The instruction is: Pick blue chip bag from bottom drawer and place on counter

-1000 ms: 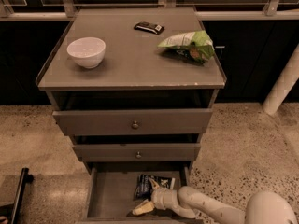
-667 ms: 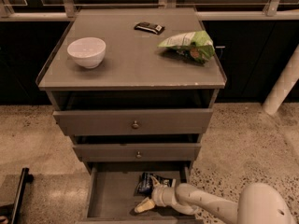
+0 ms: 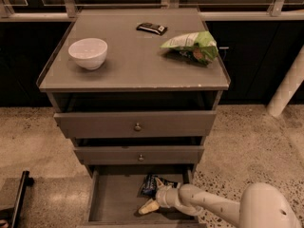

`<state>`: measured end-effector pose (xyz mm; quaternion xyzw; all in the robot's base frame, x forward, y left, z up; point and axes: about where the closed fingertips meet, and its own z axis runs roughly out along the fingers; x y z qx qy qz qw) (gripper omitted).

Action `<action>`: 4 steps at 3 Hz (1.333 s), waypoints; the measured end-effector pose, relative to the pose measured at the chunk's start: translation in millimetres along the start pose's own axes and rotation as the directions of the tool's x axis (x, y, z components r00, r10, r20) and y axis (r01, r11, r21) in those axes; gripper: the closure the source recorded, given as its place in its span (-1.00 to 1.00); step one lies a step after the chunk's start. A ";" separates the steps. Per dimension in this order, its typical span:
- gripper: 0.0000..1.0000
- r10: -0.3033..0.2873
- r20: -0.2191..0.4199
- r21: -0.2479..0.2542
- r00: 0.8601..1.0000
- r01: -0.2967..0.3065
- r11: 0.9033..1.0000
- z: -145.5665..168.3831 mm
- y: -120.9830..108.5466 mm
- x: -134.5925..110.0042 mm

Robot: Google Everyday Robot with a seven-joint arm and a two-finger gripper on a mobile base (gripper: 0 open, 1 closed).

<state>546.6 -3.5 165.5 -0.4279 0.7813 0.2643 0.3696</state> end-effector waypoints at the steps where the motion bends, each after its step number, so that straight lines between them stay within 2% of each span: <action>1: -1.00 -0.056 -0.060 0.017 0.997 0.057 0.998 3.1 -15.6 6.4; 2: -1.00 -0.084 -0.121 0.032 0.989 0.088 0.996 9.5 -23.0 21.9; 3: -0.66 -0.086 -0.126 0.033 0.988 0.091 0.995 10.0 -23.3 23.4; 4: -0.19 -0.086 -0.126 0.033 0.988 0.091 0.995 10.0 -23.3 23.4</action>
Offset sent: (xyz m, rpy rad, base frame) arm 0.0209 -0.0274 -0.0450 -0.2372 -0.0242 0.0365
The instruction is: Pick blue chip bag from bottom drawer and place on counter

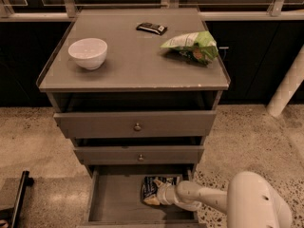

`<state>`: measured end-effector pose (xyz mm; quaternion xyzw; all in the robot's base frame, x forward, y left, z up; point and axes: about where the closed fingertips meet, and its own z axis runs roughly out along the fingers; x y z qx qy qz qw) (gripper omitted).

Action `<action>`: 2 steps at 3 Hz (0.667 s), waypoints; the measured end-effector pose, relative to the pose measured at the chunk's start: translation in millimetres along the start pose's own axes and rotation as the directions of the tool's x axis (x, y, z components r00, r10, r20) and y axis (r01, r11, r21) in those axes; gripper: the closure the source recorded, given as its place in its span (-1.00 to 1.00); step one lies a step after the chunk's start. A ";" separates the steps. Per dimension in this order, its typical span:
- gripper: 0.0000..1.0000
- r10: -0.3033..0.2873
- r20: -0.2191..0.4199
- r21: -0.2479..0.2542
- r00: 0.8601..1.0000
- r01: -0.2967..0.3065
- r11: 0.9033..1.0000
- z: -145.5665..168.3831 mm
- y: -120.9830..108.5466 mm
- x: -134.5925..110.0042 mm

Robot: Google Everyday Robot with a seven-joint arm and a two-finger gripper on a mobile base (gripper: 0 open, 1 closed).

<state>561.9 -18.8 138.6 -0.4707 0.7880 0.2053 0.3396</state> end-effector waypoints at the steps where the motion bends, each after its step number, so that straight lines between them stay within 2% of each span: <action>1: 0.28 0.000 0.000 0.000 1.000 0.000 1.000 0.0 0.0 0.0; 2: 0.75 0.000 0.000 0.000 1.000 0.000 1.000 0.0 0.1 0.0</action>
Offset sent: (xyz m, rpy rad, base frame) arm 0.0000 0.0000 0.0000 0.0000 0.0000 0.0000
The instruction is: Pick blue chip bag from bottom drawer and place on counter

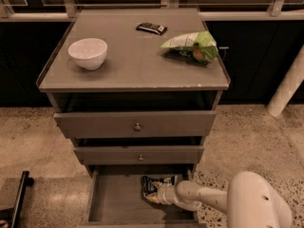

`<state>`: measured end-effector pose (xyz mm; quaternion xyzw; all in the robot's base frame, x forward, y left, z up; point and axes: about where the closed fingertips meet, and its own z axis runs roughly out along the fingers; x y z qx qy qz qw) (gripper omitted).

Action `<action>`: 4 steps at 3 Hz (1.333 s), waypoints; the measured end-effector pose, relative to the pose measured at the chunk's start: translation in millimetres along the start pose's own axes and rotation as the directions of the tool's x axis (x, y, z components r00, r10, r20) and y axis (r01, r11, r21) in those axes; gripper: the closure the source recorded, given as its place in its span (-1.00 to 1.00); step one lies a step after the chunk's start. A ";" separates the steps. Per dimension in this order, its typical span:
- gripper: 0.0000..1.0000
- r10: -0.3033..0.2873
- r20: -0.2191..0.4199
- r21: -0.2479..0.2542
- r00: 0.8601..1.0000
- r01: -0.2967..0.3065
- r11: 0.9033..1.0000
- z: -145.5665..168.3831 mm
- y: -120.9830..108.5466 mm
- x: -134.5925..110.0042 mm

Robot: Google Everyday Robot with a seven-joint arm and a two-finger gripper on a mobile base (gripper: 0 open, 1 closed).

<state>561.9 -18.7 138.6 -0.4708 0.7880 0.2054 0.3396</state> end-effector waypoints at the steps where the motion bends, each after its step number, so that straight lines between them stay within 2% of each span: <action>1: 1.00 0.000 0.000 0.000 1.000 0.000 1.000 0.0 0.0 0.0; 2: 1.00 0.030 0.022 0.028 0.999 -0.031 0.999 -19.6 1.8 -3.1; 3: 1.00 0.059 0.087 0.140 0.994 -0.071 0.988 -72.8 -5.8 -29.6; 4: 1.00 0.129 0.099 0.258 0.987 -0.151 0.954 -149.8 -15.2 -45.0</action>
Offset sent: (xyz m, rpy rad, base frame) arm -0.0222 -0.0374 0.0529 0.0635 -0.0292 -0.1406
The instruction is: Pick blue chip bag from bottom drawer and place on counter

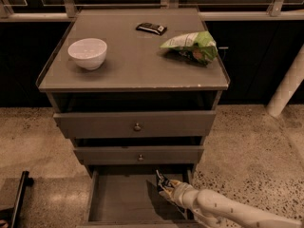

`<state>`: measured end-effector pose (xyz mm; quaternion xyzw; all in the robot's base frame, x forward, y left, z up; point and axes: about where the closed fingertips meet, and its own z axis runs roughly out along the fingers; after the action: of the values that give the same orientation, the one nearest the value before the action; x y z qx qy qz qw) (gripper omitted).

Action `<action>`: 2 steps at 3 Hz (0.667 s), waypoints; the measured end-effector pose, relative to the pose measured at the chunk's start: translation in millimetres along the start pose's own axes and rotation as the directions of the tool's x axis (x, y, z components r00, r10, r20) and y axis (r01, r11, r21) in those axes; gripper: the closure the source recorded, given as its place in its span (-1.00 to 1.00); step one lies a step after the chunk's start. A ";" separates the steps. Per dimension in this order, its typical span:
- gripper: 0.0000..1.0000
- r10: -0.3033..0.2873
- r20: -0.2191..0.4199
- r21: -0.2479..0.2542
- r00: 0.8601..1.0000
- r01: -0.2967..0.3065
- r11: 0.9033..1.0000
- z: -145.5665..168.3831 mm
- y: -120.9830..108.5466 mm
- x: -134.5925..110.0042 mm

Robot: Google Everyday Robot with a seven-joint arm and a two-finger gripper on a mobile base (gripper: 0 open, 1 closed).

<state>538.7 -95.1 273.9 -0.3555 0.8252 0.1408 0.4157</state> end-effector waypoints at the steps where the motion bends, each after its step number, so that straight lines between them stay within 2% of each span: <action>1: 1.00 0.029 -0.040 0.012 0.999 -0.028 1.000 -58.0 10.1 -28.3; 2: 1.00 -0.029 -0.027 -0.051 0.999 0.027 0.998 -109.6 35.9 -79.6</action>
Offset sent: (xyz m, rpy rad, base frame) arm -0.0856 0.0210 0.2427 -0.0166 -0.0127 0.2011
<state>481.2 -90.3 401.6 -0.3792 0.8220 0.1509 0.3972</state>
